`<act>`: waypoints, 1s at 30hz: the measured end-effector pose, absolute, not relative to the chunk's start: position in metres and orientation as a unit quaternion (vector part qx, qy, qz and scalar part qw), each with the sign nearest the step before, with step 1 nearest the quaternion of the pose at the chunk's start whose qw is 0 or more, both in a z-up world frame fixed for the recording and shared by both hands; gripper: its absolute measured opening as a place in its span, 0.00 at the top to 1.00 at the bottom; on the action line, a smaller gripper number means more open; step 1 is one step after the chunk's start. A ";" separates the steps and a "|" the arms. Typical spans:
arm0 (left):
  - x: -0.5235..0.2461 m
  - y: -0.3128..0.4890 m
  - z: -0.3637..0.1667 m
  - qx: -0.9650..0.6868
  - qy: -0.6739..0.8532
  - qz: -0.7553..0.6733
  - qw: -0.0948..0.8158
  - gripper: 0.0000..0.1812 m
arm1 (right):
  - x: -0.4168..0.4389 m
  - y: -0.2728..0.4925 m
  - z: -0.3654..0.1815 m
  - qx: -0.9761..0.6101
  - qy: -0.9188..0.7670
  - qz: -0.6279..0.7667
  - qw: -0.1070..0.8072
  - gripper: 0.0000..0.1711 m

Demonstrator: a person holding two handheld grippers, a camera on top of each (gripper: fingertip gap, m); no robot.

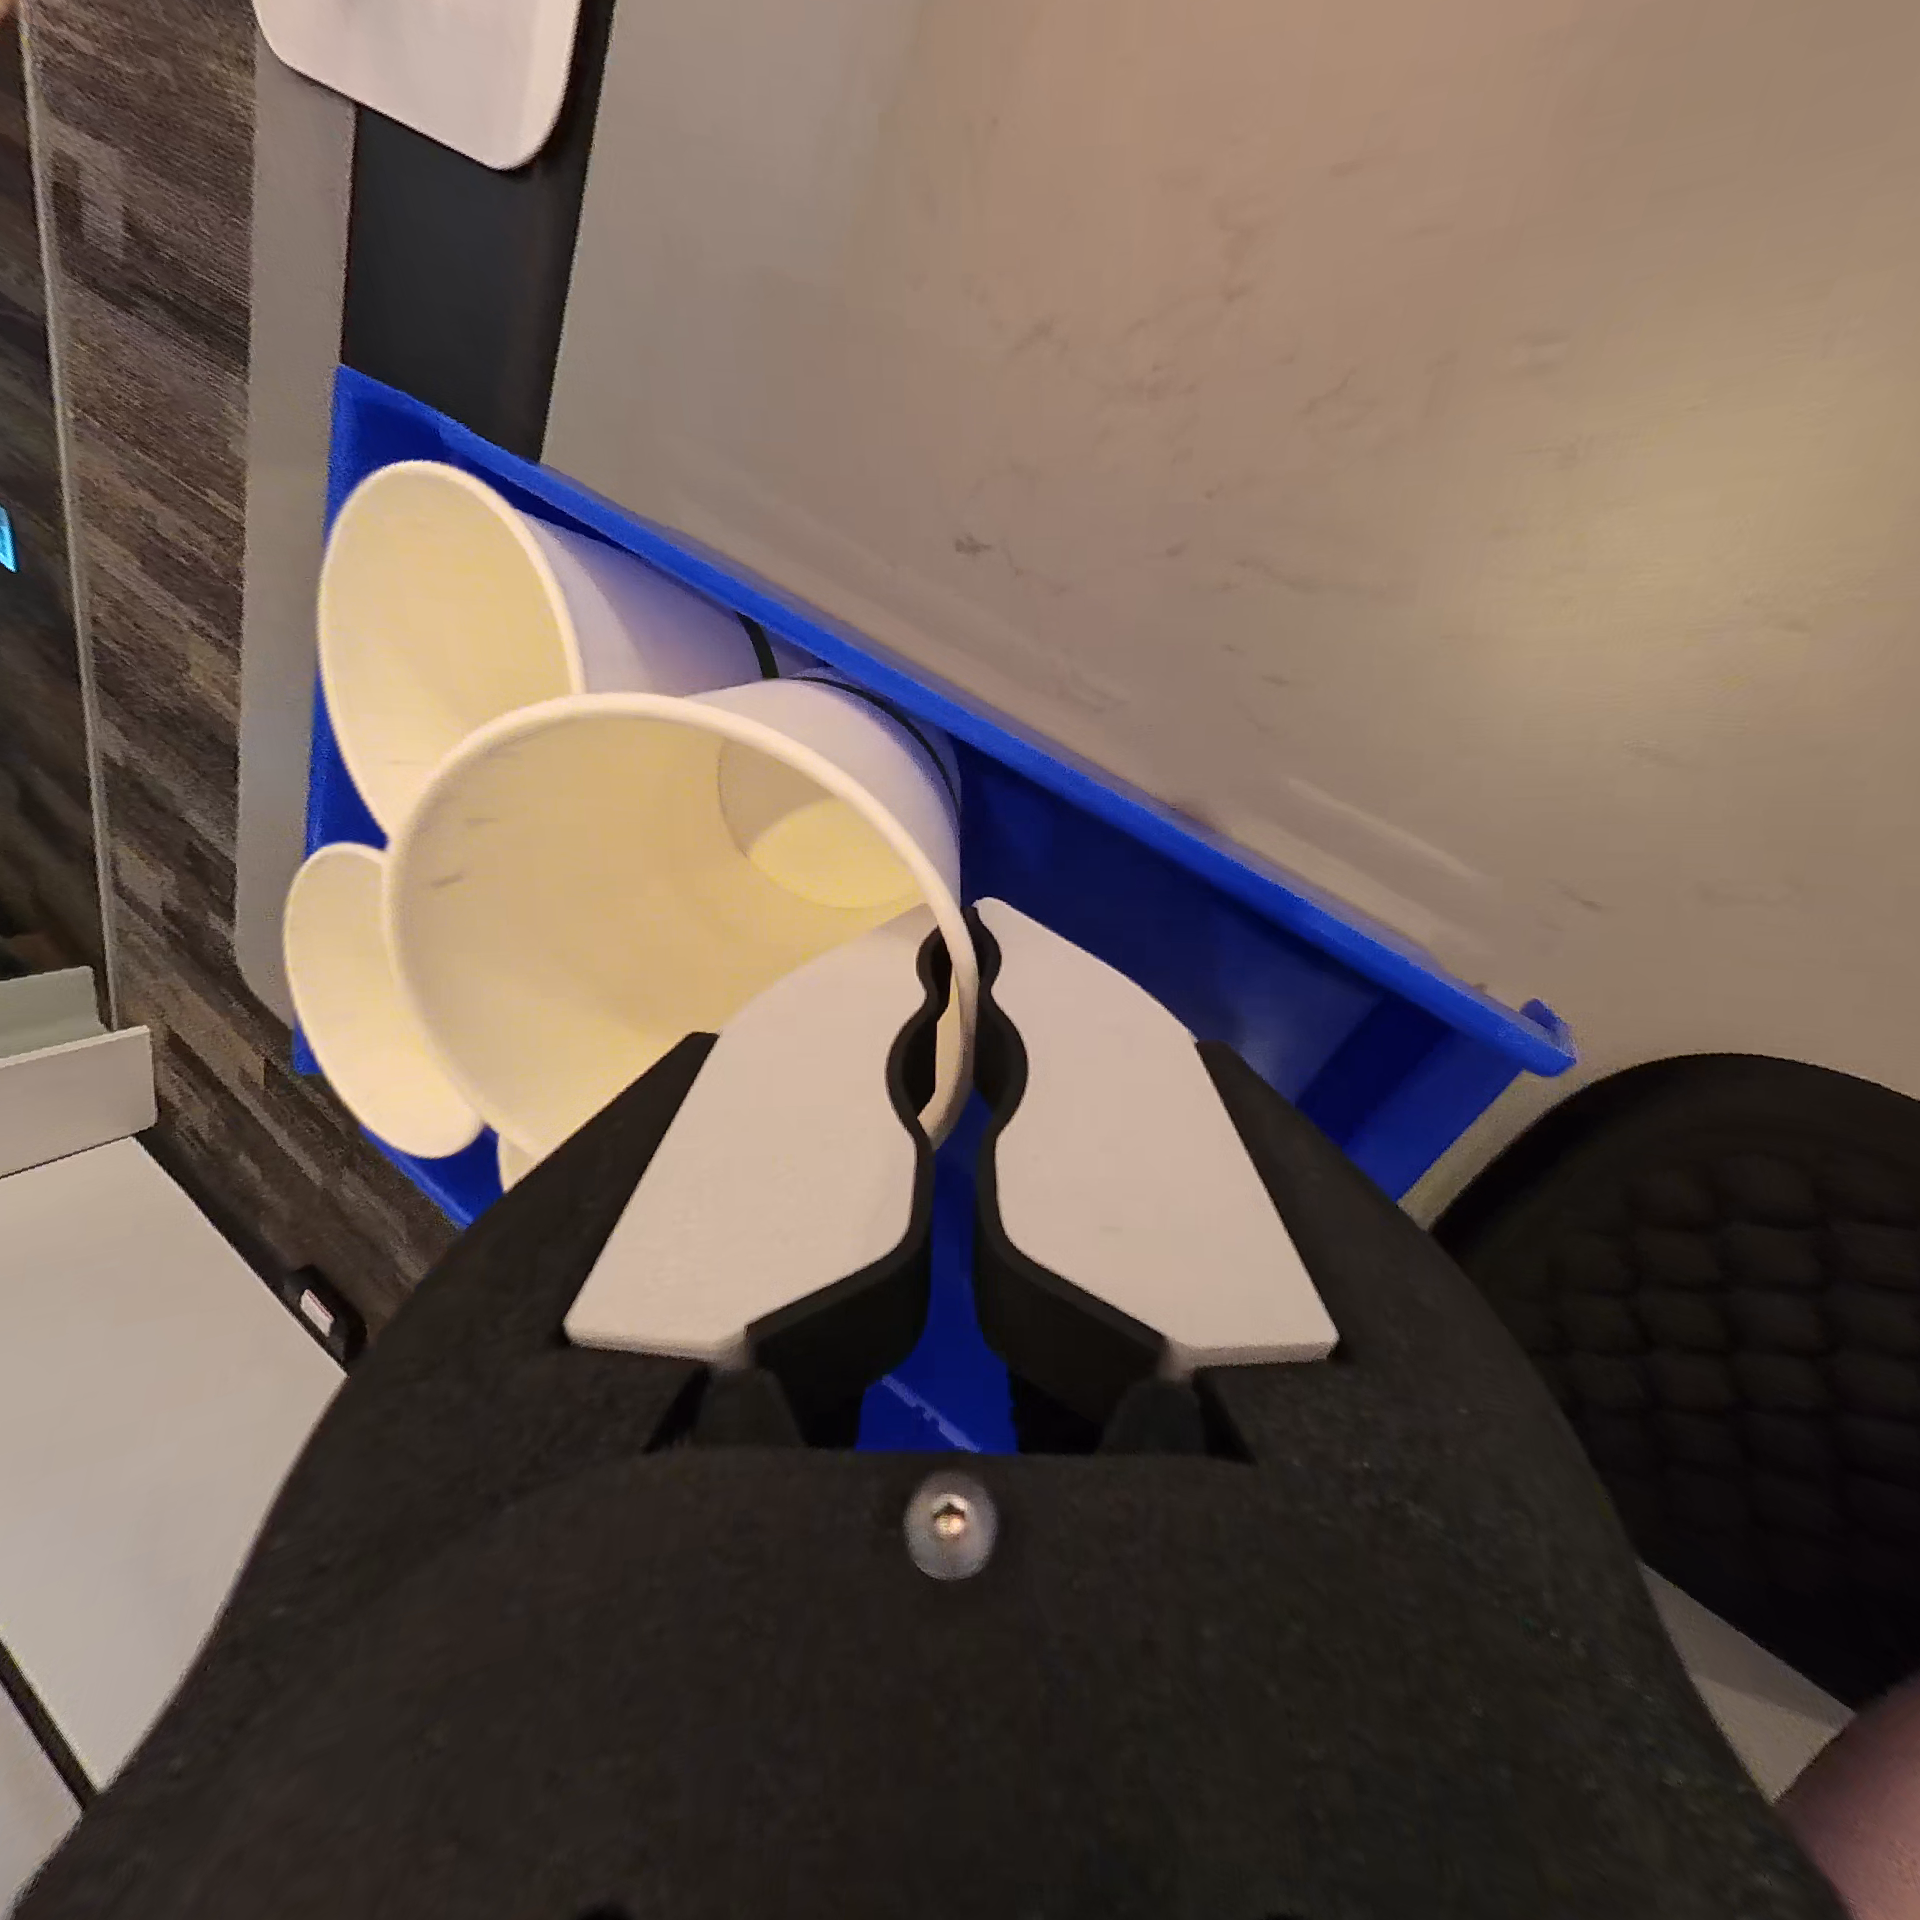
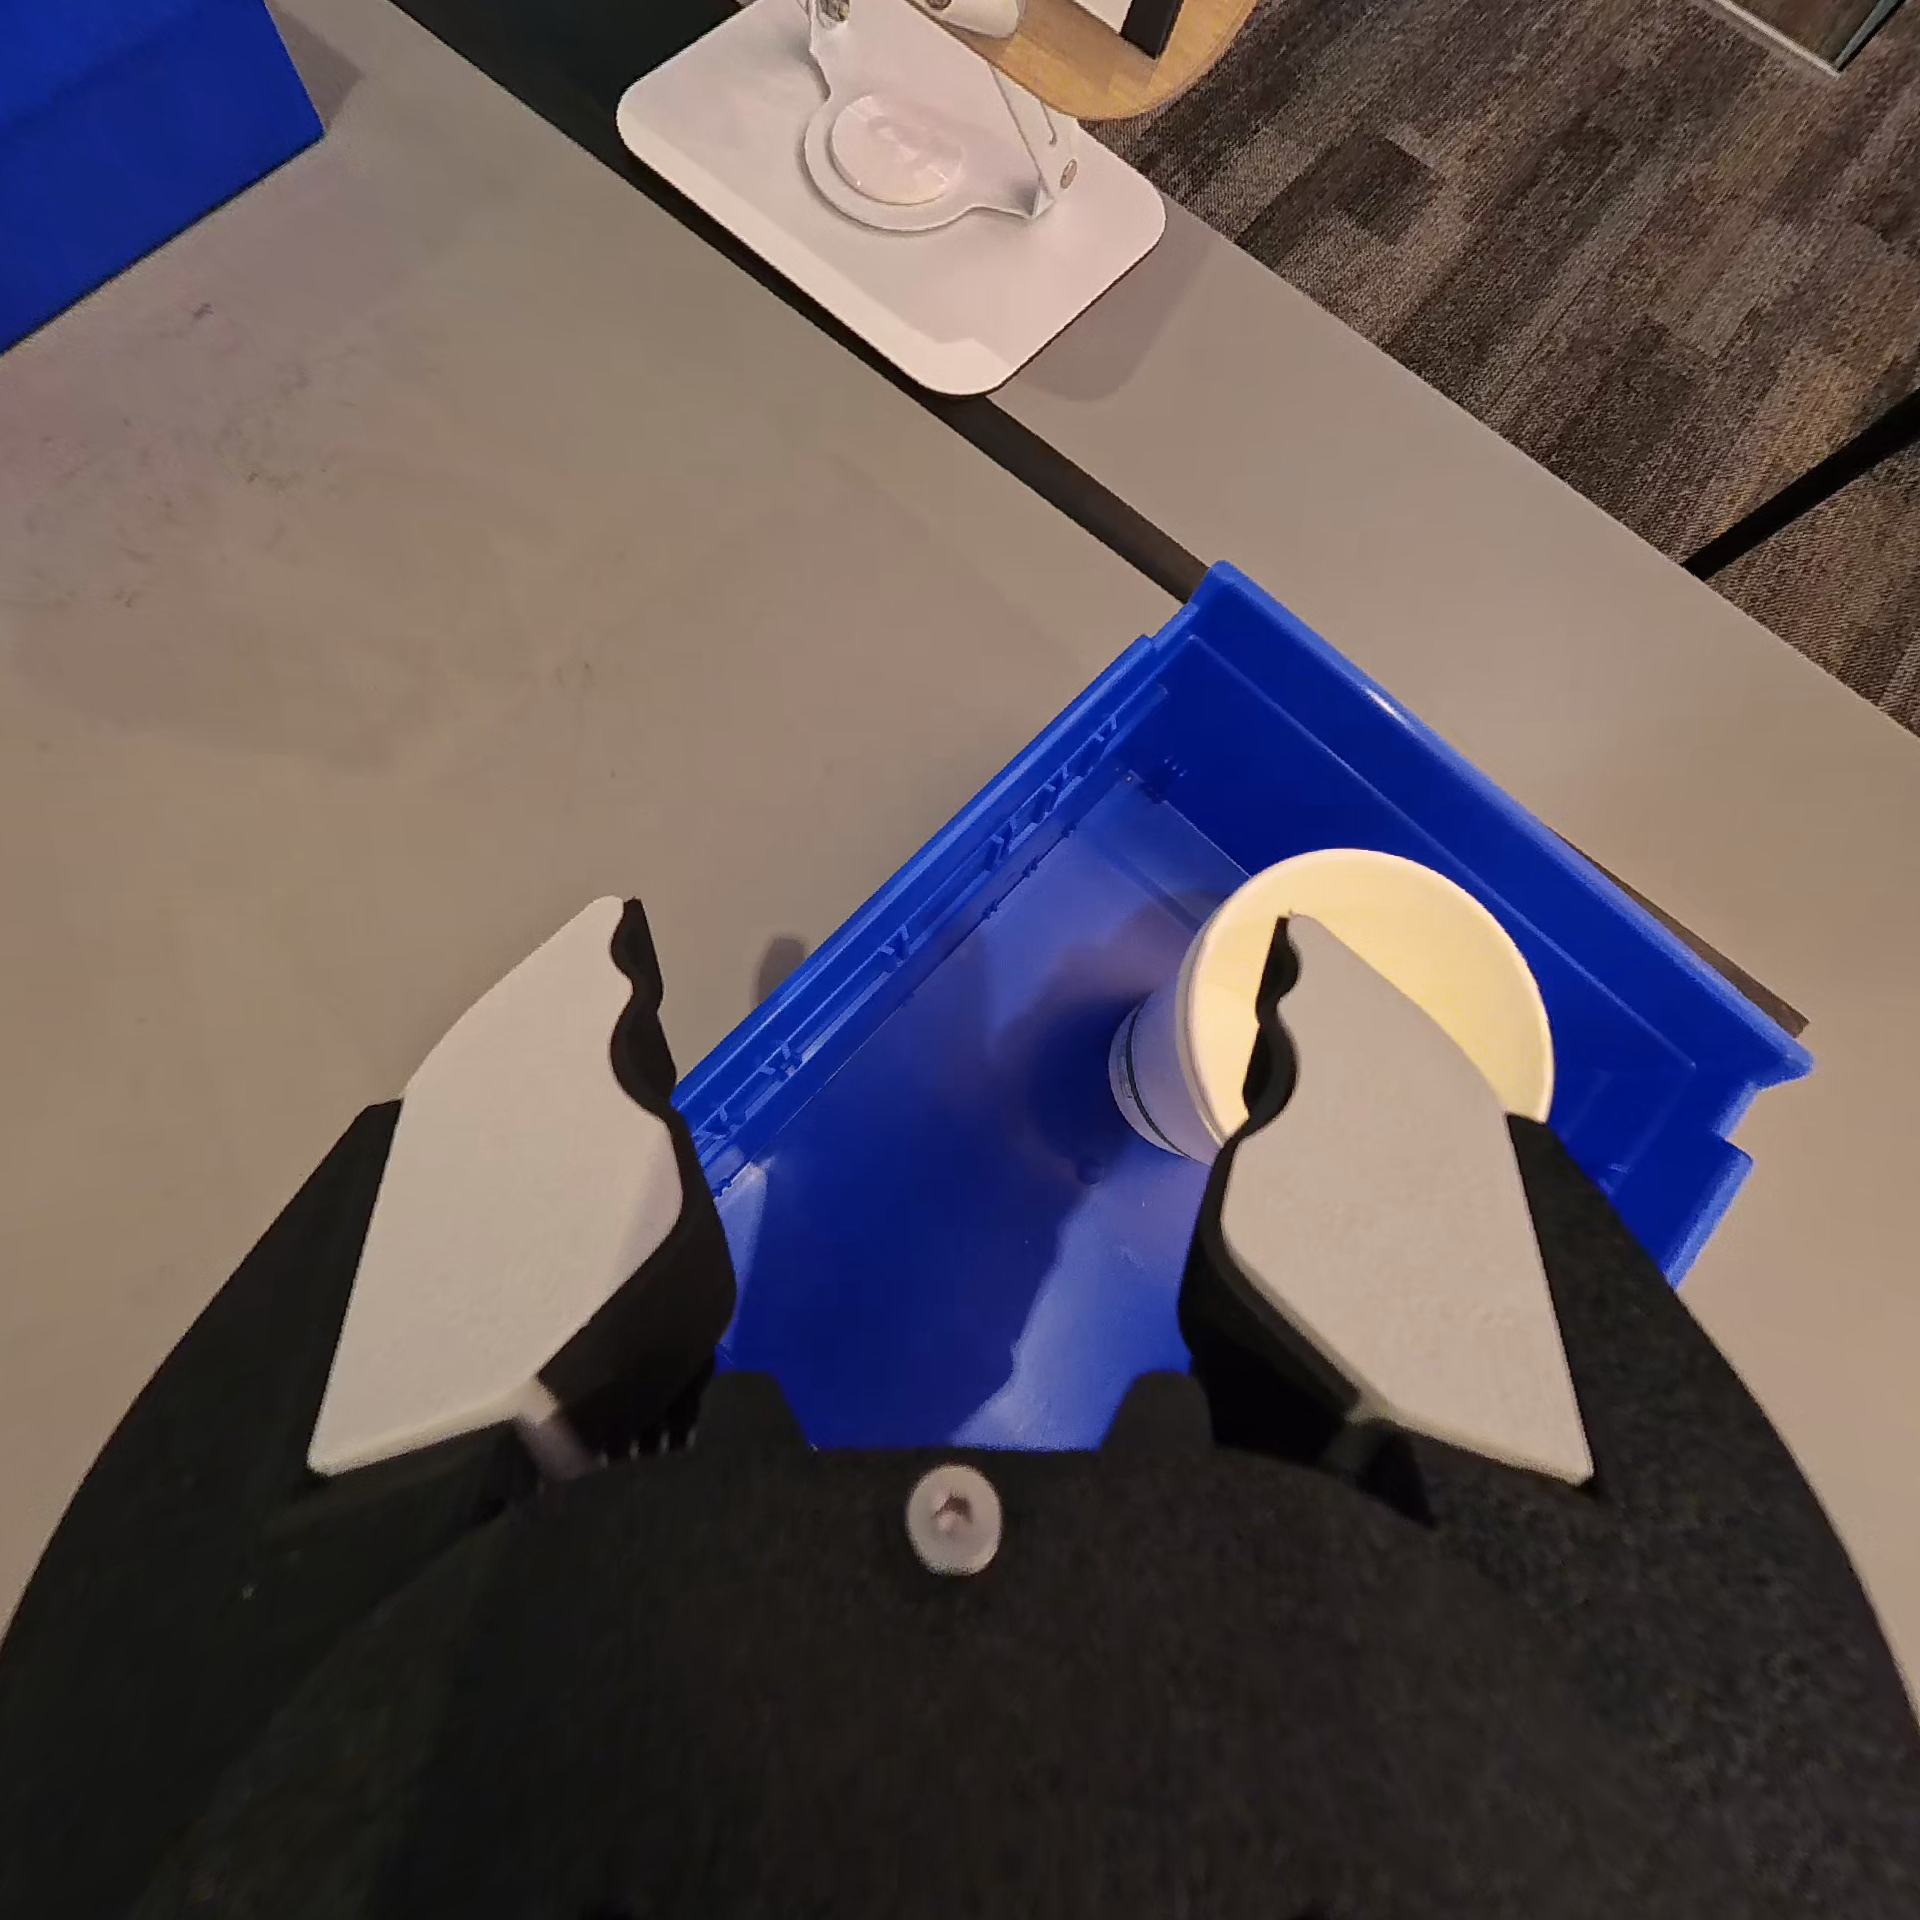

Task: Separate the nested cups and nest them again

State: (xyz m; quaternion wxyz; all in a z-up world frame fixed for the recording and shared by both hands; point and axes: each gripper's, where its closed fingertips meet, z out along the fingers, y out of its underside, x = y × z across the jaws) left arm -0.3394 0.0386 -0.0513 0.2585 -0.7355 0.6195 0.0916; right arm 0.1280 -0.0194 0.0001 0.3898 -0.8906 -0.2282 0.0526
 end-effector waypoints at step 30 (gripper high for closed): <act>-0.183 -0.128 0.035 -0.436 0.796 -0.093 0.410 1.00 | -0.099 -0.096 0.064 -0.644 -0.535 0.271 0.474 0.40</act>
